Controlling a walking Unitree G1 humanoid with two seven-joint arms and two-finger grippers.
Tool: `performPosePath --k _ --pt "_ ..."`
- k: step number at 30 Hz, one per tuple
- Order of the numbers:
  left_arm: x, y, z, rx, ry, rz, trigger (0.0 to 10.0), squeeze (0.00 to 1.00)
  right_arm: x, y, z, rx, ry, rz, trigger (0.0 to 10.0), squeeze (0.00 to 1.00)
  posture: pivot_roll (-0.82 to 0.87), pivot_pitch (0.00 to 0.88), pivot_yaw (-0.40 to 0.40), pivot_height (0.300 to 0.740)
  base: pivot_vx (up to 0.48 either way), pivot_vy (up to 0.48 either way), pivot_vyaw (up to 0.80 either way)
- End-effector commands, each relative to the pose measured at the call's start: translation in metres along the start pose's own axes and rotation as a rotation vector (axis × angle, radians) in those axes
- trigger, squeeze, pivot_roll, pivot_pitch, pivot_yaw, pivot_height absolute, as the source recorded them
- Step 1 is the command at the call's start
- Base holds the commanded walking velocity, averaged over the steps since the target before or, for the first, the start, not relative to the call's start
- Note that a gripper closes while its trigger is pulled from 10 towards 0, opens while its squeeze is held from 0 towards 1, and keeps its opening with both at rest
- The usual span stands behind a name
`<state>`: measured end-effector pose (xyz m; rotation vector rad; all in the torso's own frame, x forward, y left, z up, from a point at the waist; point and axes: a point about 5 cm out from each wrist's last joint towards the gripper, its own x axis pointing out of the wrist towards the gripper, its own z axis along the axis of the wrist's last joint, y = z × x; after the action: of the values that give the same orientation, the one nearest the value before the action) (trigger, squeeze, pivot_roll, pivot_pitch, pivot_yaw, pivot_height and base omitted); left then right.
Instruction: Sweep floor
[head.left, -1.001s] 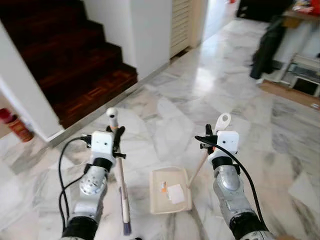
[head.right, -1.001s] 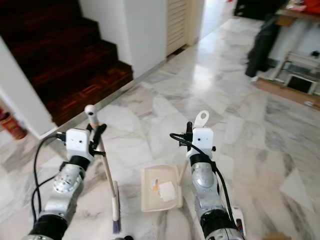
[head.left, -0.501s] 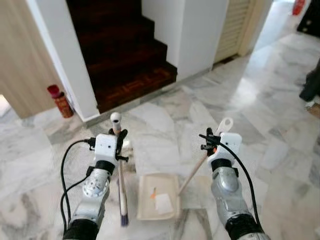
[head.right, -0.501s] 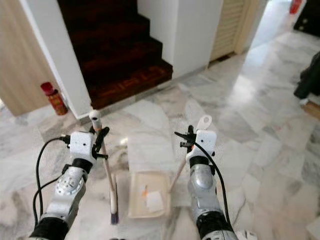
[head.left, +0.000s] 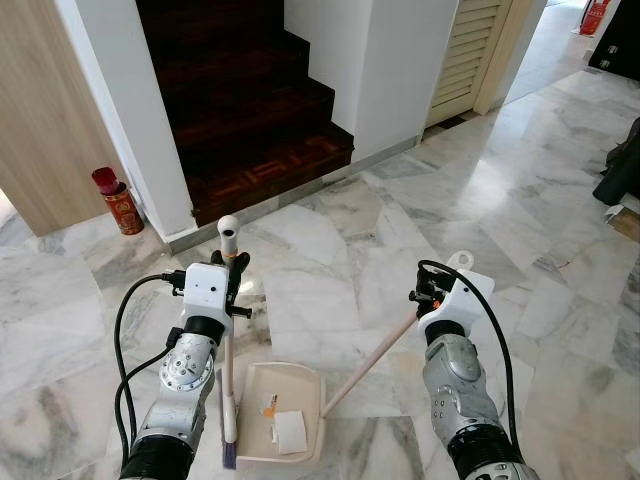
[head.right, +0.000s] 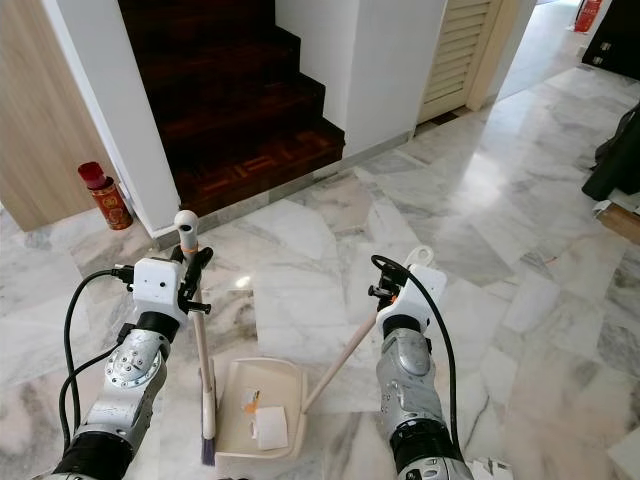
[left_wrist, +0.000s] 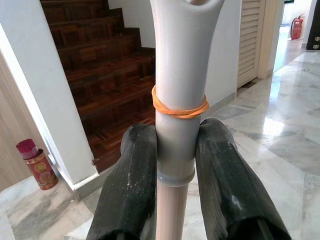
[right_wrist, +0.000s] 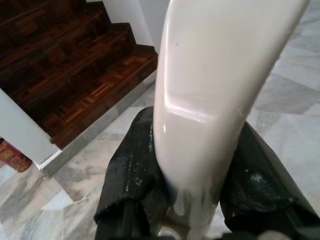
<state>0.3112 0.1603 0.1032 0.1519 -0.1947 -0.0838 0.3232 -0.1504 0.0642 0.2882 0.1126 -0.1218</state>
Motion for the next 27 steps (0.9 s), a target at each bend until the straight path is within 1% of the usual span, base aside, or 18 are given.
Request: performPosePath --k 1,8,13,20,24,27 --pt "0.0058 -0.0028 0.0128 0.003 -0.052 -0.008 10.0 0.0 0.0041 0.0079 0.0117 0.041 -0.036 0.025 10.0 0.0 0.09 0.0 -0.034 0.74 0.0 0.0 0.0" --pt "0.0061 -0.0088 0.0121 -0.008 -0.04 -0.032 10.0 0.0 0.003 0.0082 0.0095 0.03 -0.017 0.046 10.0 0.0 0.08 0.0 -0.021 0.74 0.0 0.0 0.0" --pt "0.006 -0.0094 0.0118 -0.011 -0.037 -0.04 10.0 0.0 0.0029 0.0088 0.0114 0.024 -0.028 0.055 10.0 0.0 0.07 0.0 -0.021 0.74 0.0 0.299 0.0" --pt "0.0048 -0.011 0.0111 -0.013 -0.031 -0.046 10.0 0.0 0.0029 0.0069 0.0135 -0.008 -0.042 0.049 10.0 0.0 0.08 0.0 -0.021 0.74 0.0 0.299 0.0" --pt "0.0035 -0.0119 0.0096 -0.013 -0.026 -0.05 10.0 0.0 0.0026 0.0095 0.0139 0.001 -0.046 0.064 10.0 0.0 0.08 0.0 -0.022 0.74 0.0 0.29 0.74" --pt "0.0033 -0.0124 0.0095 -0.015 -0.026 -0.052 10.0 0.0 0.0024 0.01 0.0134 0.005 -0.043 0.068 10.0 0.0 0.08 0.0 -0.023 0.74 0.0 0.281 0.0"
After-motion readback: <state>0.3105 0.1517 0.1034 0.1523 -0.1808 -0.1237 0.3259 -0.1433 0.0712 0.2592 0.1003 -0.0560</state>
